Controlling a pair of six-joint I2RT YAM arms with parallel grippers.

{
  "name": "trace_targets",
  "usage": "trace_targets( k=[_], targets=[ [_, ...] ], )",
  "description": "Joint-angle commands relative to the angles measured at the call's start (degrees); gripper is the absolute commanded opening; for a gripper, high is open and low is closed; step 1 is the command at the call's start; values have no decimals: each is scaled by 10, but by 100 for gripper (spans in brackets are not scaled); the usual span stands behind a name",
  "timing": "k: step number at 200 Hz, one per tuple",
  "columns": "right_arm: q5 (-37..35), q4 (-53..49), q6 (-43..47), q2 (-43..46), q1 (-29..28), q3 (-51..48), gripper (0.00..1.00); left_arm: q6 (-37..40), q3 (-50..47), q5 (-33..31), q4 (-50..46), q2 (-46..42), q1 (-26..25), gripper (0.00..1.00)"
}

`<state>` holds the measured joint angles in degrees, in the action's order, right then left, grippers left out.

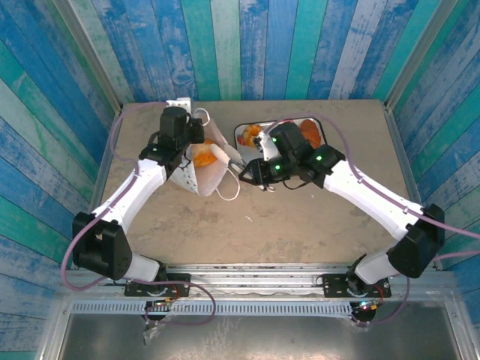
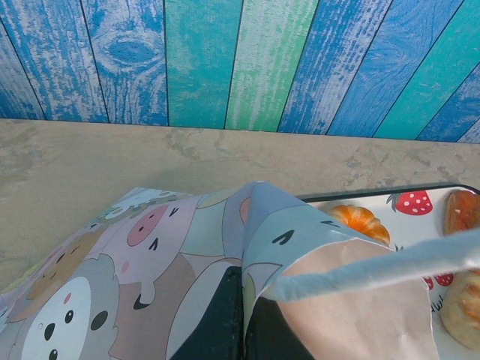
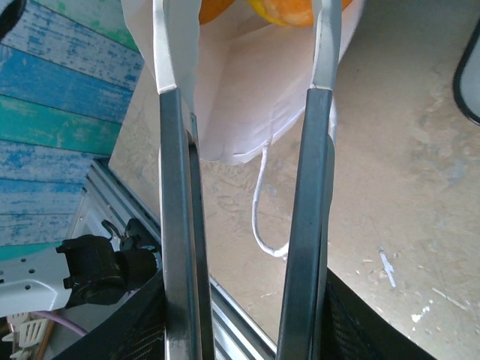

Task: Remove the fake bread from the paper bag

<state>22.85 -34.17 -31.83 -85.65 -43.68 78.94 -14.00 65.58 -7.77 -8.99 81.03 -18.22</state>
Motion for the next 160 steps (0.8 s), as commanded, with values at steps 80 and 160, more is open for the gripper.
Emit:
trace_targets(
  k=[80,160],
  targets=[
    [-35,-9,6,-95,-9,61,45,-7,-7,26,38,3,1,0],
    [-73,-25,-4,-136,9,82,45,11,-19,51,50,-3,-2,0]
  ],
)
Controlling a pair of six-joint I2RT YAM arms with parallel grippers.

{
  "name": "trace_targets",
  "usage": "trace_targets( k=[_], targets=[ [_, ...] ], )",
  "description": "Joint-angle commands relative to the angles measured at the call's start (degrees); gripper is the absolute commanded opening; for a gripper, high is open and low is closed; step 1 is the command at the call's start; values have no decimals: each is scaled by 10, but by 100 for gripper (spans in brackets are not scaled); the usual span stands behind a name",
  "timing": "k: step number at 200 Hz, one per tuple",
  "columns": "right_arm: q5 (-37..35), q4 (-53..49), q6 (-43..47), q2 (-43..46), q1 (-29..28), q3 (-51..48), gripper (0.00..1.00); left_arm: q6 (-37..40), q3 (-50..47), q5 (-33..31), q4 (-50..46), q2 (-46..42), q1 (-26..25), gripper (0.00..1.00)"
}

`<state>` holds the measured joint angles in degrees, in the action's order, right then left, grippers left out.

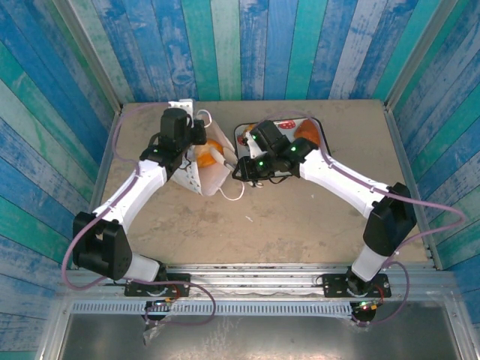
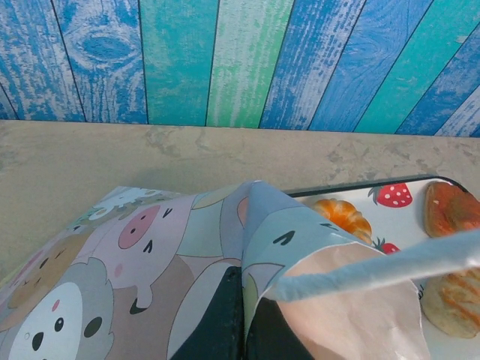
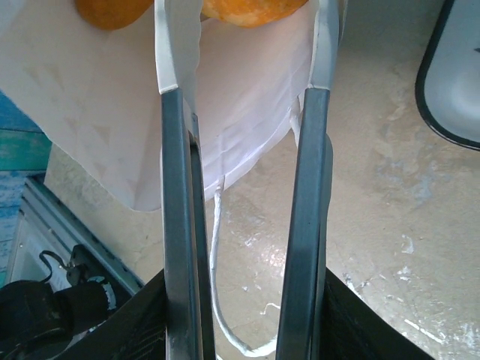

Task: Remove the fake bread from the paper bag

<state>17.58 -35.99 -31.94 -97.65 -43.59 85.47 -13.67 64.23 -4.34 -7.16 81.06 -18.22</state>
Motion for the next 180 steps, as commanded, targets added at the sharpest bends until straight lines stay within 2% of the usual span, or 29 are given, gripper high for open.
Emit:
trace_targets(
  k=[1,39,180],
  targets=[
    [-21,-7,-3,-16,7,18,45,8,-6,17,31,-2,-2,0],
    [-32,-14,-5,-35,13,33,47,14,-5,24,31,5,-4,0],
    [4,-14,-3,-89,26,80,51,22,4,38,29,7,-5,0]
  ],
)
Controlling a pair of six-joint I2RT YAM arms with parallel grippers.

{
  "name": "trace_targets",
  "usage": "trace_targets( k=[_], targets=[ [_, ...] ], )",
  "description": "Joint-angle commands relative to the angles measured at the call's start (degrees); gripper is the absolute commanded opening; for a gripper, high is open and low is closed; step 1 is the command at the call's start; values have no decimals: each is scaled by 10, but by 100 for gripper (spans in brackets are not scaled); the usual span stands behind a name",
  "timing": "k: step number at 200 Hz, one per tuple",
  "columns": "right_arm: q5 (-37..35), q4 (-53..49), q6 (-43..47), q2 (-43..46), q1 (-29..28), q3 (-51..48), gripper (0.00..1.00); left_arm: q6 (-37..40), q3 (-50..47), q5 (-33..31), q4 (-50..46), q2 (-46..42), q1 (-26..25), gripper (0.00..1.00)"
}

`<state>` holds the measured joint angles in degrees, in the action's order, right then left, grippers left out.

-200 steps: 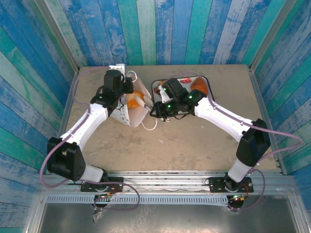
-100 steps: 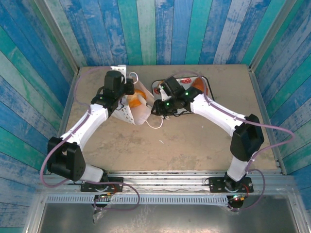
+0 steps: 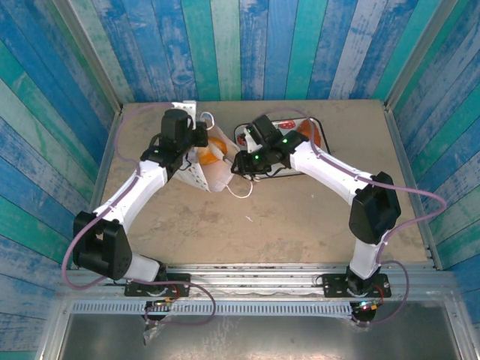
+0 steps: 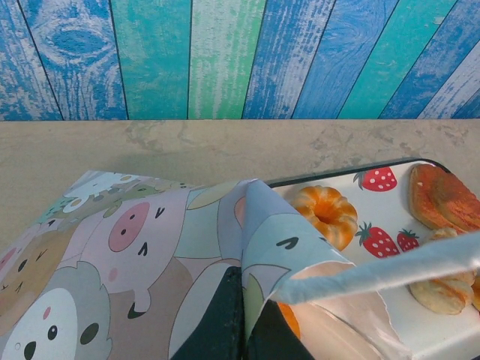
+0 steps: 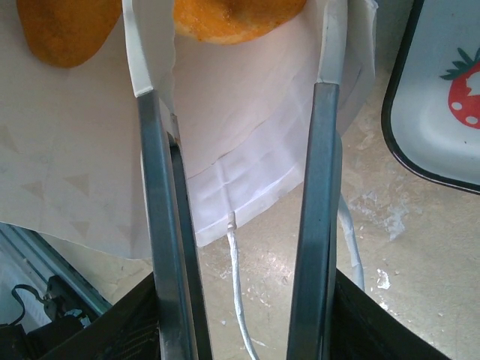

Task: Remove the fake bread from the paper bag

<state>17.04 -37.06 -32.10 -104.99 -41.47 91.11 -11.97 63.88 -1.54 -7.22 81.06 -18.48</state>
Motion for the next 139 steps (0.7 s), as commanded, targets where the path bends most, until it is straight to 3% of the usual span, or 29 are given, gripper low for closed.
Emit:
trace_targets(
  k=[1,85,107,139],
  targets=[
    [10,-3,-2,-16,4,23,51,5,8,11,29,7,-3,0],
    [36,-20,16,-50,4,58,48,3,14,13,29,11,-3,0],
    [39,-25,23,-52,4,63,33,1,12,14,31,11,-4,0],
    [43,-30,36,-41,-1,67,21,-1,13,14,34,14,-4,0]
  ],
)
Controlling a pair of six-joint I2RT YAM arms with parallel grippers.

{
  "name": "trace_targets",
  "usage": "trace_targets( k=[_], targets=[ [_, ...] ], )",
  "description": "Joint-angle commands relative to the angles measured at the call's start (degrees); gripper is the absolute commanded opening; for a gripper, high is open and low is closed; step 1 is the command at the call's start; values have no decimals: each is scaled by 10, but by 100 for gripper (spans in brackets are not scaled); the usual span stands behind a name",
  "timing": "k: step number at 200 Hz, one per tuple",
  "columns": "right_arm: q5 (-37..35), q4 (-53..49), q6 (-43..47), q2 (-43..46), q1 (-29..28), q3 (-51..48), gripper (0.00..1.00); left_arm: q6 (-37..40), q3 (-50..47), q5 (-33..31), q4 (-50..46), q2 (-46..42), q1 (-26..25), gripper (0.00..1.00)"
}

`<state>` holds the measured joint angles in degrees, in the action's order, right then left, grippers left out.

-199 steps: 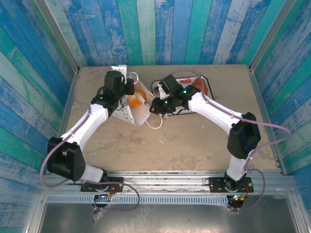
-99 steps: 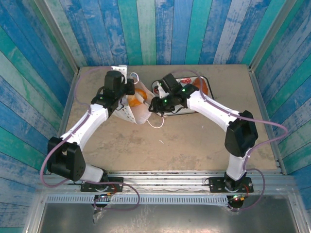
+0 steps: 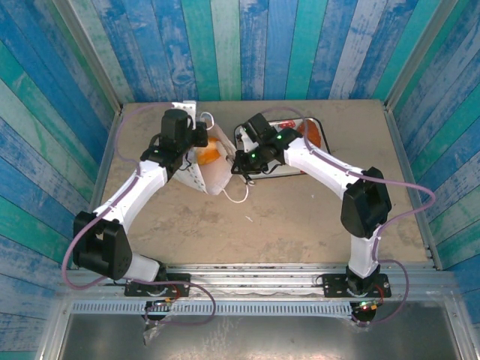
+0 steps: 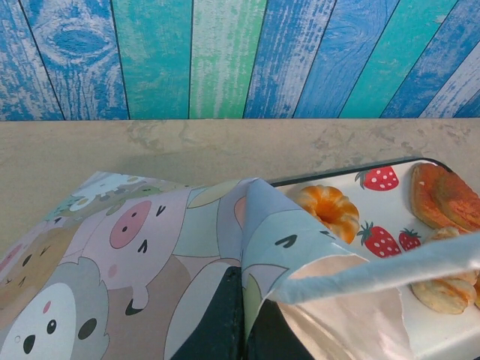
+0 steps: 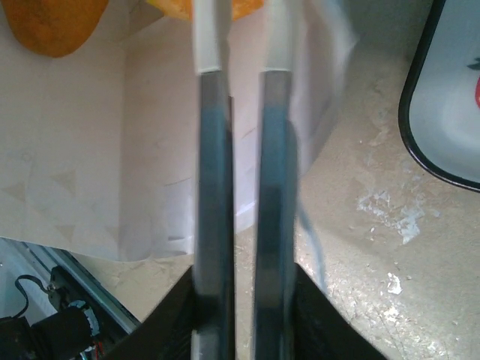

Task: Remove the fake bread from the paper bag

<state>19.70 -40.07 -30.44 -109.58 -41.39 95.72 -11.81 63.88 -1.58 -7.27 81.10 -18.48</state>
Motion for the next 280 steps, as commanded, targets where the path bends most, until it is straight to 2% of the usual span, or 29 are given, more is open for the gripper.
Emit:
trace_targets(
  k=[1,18,54,138,196,280],
  targets=[
    [17,0,20,6,-2,21,20,-3,13,14,34,14,-4,0],
    [24,0,22,12,-6,21,13,-8,11,14,37,19,-5,0],
    [37,12,17,33,-13,8,5,-21,13,2,42,31,-6,0],
    [55,73,-41,125,-14,-120,5,-37,33,-22,42,49,-6,0],
    [59,101,-54,119,-10,-145,15,-32,32,-14,37,45,-6,0],
    [49,87,-42,143,-8,-149,40,-29,35,-14,34,46,-6,0]
  ],
)
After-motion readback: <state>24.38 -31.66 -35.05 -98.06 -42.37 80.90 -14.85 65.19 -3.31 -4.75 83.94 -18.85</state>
